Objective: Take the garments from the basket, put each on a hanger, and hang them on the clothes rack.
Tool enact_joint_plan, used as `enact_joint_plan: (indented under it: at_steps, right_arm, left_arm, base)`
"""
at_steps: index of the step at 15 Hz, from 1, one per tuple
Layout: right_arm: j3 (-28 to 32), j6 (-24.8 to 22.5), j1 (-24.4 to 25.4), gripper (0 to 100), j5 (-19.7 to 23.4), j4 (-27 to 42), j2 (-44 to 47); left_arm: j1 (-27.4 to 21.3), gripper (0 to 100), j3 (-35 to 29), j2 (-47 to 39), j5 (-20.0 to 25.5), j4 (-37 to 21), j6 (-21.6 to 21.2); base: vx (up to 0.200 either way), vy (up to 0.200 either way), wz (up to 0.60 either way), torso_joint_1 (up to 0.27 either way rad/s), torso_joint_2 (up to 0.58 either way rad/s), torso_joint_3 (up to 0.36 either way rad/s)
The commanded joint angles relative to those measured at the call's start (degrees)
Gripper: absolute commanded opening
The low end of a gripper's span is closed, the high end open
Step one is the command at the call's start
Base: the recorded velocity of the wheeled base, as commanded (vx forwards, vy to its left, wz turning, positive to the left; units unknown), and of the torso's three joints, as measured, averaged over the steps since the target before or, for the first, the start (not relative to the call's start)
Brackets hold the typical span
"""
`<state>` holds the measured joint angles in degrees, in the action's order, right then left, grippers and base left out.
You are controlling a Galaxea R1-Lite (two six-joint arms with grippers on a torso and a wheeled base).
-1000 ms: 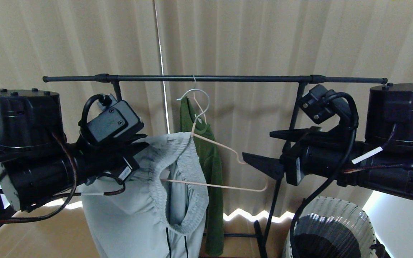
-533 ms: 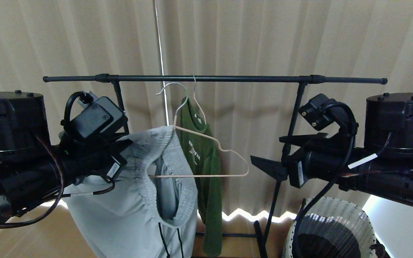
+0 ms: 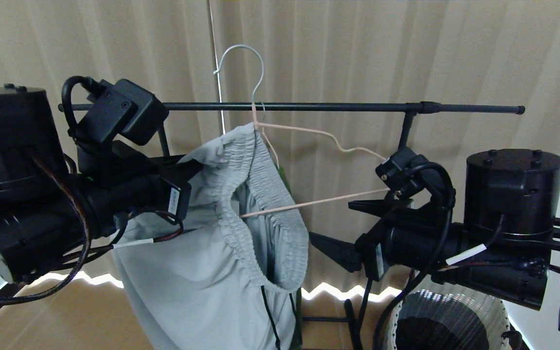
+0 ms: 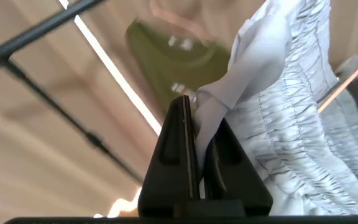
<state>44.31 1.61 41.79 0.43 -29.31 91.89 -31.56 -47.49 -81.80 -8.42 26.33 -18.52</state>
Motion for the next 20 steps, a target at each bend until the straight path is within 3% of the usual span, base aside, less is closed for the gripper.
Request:
enact_joint_plan:
  at_steps: [1, 7, 8, 13, 15, 18, 20]
  right_arm:
    - [-0.3, 0.1, 0.7, 100, -0.2, -1.6, 3.0]
    - [0.2, 0.1, 1.1, 100, -0.4, -4.7, 6.3]
    - [0.2, 0.1, 1.0, 0, -0.4, -4.8, 6.2]
    - [0.2, -0.1, -0.9, 0, -3.6, -4.9, 4.8]
    - [0.6, -0.6, -4.0, 0, -3.8, -4.7, 2.6]
    - [2.8, -3.9, -12.7, 0, -3.7, -4.7, 3.0]
    - [3.7, -3.9, -14.5, 0, -3.7, -4.7, 3.5]
  left_arm:
    - [-0.6, 0, -1.1, 0.1, 0.0, 0.4, 0.1]
    - [-3.3, 0, -1.2, 2.0, 0.2, 3.0, 0.9]
    - [-3.3, 0, -1.2, 2.0, 0.2, 3.0, 0.9]
    - [-2.6, 0, -1.3, 1.8, -0.1, 3.0, 0.6]
    - [0.1, 0, -0.9, 1.7, -0.3, 2.9, -0.6]
    - [2.5, 0, 1.7, 2.1, -0.2, 3.0, -3.4]
    - [2.6, 0, 3.5, 2.6, -0.3, 3.0, -4.6]
  base:
    - [0.0, 0.0, 0.0, 0.0, 0.0, 0.0]
    - [0.0, 0.0, 0.0, 0.0, 0.0, 0.0]
    - [0.0, 0.0, 0.0, 0.0, 0.0, 0.0]
    - [0.0, 0.0, 0.0, 0.0, 0.0, 0.0]
    - [0.0, 0.0, 0.0, 0.0, 0.0, 0.0]
    - [0.0, 0.0, 0.0, 0.0, 0.0, 0.0]
    - [0.0, 0.0, 0.0, 0.0, 0.0, 0.0]
